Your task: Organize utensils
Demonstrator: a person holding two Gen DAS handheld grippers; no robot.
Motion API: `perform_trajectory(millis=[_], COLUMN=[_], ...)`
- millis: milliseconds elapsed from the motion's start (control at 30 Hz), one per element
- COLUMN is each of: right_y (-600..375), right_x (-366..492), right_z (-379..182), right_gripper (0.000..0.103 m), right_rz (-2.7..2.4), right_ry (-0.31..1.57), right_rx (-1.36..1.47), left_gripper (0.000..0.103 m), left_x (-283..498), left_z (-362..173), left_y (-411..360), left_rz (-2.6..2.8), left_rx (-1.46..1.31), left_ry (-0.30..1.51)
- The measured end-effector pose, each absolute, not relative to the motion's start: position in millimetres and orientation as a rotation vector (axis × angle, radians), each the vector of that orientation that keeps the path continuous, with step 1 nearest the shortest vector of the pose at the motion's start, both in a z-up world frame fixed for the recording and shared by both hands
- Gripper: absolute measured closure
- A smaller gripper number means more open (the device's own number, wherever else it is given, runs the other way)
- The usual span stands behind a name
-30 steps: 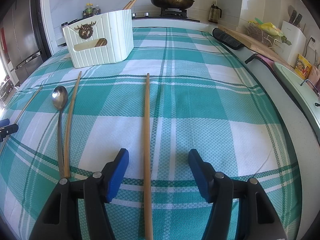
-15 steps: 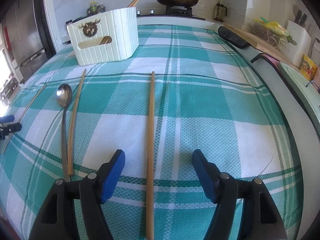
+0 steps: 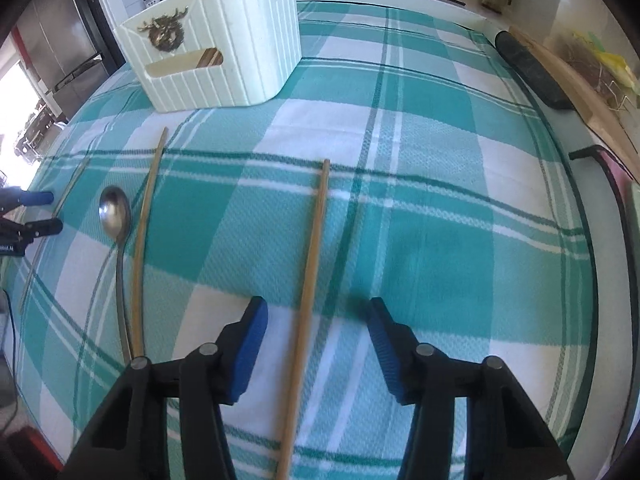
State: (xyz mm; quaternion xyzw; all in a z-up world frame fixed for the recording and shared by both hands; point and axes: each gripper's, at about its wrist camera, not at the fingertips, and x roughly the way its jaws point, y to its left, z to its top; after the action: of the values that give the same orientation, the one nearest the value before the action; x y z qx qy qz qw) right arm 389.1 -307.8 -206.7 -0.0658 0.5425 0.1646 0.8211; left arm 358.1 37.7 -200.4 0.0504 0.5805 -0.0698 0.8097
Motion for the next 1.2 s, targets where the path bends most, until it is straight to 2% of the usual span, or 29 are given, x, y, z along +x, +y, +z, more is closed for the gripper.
perform_trajectory(millis=[67, 100, 133, 167, 300, 667, 967, 1200], right_y=[-300.8, -295.8, -291.4, -289.4, -282.9, -295.7, -290.1, -285.5], right_x=[404.4, 411.5, 417.5, 421.5, 415.0, 330.2, 306.7, 329.1], right_z=[-206.9, -205.9, -206.7, -206.7, -188.3, -59.4, -12.3, 8.2], right_gripper=[0.075, 0.086, 0.096, 0.096, 0.096, 0.096, 0.096, 0.096], right_rz=[0.346, 0.325, 0.317, 0.308, 0.309, 0.461, 0.467, 0.452], right_ry=[1.152, 1.131, 1.132, 1.129, 1.063, 0.742, 0.585, 0.566], right_rx=[-0.131, -0.146, -0.155, -0.149, -0.114, -0.023, -0.032, -0.053], left_gripper=[0.041, 0.06, 0.088, 0.098, 0.098, 0.099, 0.099, 0.099], left_x=[363.7, 364.7, 365.0, 365.7, 345.9, 279.1, 264.2, 274.5], left_z=[-197.4, -195.1, -192.9, -191.4, -169.6, -45.1, -9.1, 21.9], left_y=[37.2, 37.2, 37.3, 38.2, 48.8, 79.2, 83.3, 85.7], left_rz=[-0.148, -0.147, -0.15, -0.142, -0.135, -0.225, -0.252, -0.28], left_rx=[0.089, 0.08, 0.066, 0.059, 0.013, -0.104, -0.122, -0.135], left_ry=[1.222, 1.212, 1.207, 1.206, 1.137, 0.832, 0.729, 0.696])
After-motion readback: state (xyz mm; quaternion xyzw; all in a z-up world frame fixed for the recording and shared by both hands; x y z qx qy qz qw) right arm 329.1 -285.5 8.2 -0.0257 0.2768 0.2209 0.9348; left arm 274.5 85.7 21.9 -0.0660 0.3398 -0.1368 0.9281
